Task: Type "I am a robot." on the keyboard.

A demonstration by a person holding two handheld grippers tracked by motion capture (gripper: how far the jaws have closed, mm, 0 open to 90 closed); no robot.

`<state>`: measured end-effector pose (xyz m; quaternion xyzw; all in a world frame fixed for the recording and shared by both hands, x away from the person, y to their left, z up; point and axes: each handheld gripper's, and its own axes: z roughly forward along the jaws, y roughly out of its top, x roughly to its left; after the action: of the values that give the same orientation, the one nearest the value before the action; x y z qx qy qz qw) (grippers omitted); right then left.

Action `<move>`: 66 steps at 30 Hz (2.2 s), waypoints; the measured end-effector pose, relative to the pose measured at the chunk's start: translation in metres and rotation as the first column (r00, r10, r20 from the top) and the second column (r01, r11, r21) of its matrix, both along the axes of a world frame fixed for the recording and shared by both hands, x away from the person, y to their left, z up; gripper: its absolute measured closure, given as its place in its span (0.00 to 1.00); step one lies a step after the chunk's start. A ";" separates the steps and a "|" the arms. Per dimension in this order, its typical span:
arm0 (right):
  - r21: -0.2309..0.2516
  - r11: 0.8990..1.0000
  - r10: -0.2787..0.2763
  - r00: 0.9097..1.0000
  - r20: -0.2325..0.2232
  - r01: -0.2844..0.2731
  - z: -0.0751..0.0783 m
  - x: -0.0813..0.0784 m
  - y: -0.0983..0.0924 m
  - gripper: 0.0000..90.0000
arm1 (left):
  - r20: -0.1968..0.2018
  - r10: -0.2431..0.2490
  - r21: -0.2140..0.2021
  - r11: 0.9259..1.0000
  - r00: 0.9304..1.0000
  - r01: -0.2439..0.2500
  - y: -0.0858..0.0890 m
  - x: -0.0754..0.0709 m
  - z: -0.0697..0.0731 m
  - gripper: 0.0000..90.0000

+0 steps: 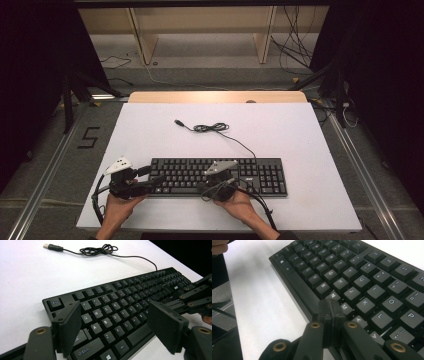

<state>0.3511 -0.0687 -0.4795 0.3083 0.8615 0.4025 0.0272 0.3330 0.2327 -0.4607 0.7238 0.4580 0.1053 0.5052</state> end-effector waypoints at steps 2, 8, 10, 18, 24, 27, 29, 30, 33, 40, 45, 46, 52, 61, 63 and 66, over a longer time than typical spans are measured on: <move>0.000 1.000 -0.001 1.000 0.000 0.001 0.000 0.000 0.000 1.00 | 0.000 0.000 0.000 1.000 1.000 0.000 0.000 0.000 0.000 0.30; -0.013 1.000 0.002 1.000 0.007 -0.002 -0.004 -0.002 0.003 1.00 | -0.002 -0.001 0.000 1.000 1.000 0.001 -0.001 0.000 0.000 0.30; -0.014 1.000 0.001 1.000 0.008 -0.001 -0.004 -0.003 0.003 1.00 | -0.002 -0.001 0.001 1.000 1.000 0.001 -0.001 0.000 0.000 0.30; 0.022 1.000 -0.012 1.000 -0.004 0.012 0.000 -0.001 0.000 1.00 | 0.000 0.001 0.002 1.000 1.000 -0.001 0.000 0.000 0.000 0.30; 0.083 0.996 -0.036 0.999 0.004 0.035 0.009 0.001 -0.009 0.96 | 0.001 0.004 0.002 1.000 1.000 -0.004 0.000 0.000 0.000 0.30; 0.098 0.994 -0.043 0.999 0.007 0.042 0.012 0.002 -0.012 0.94 | 0.000 0.003 0.004 1.000 1.000 -0.003 0.000 0.000 0.000 0.30; 0.106 0.993 -0.048 0.999 0.009 0.047 0.014 0.002 -0.015 0.91 | -0.003 0.006 -0.001 1.000 1.000 -0.006 -0.001 0.001 0.000 0.31; 0.112 0.992 -0.050 0.999 0.009 0.048 0.015 0.003 -0.016 0.89 | -0.004 0.007 -0.003 1.000 1.000 -0.007 -0.001 0.001 0.000 0.31; 0.129 0.990 -0.054 0.999 0.006 0.052 0.017 0.003 -0.019 0.82 | -0.004 0.011 -0.002 1.000 1.000 -0.011 -0.001 0.003 0.000 0.31; 0.149 0.986 -0.072 0.997 0.007 0.070 0.022 0.003 -0.026 0.63 | -0.014 0.026 0.002 1.000 1.000 -0.026 -0.002 0.008 -0.001 0.39; 0.149 0.985 -0.089 0.996 0.016 0.086 0.024 0.002 -0.030 0.50 | -0.041 0.027 0.060 0.998 0.999 -0.024 -0.007 0.013 -0.003 0.61; 0.151 0.985 -0.092 0.996 0.017 0.088 0.025 0.002 -0.031 0.49 | -0.045 0.019 0.071 0.997 0.999 -0.016 -0.008 0.014 -0.004 0.65; 0.162 0.982 -0.103 0.994 0.033 0.096 0.027 0.000 -0.036 0.45 | -0.060 -0.004 0.130 0.991 0.998 0.012 -0.011 0.017 -0.007 0.87; 0.164 0.981 -0.114 0.993 0.039 0.106 0.029 0.000 -0.040 0.42 | -0.088 -0.020 0.183 0.983 0.996 0.036 -0.015 0.022 -0.011 0.99; 0.167 0.980 -0.115 0.992 0.040 0.107 0.029 0.000 -0.040 0.41 | -0.095 -0.015 0.183 0.983 0.995 0.033 -0.016 0.023 -0.013 0.99; 0.171 0.980 -0.115 0.992 0.043 0.106 0.029 0.000 -0.040 0.40 | -0.100 -0.014 0.187 0.982 0.995 0.032 -0.017 0.024 -0.014 0.99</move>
<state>0.3508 -0.1085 -0.4507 0.3462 0.8049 0.4796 0.0464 0.3572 0.2160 -0.4749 0.7779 0.4618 0.1068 0.4125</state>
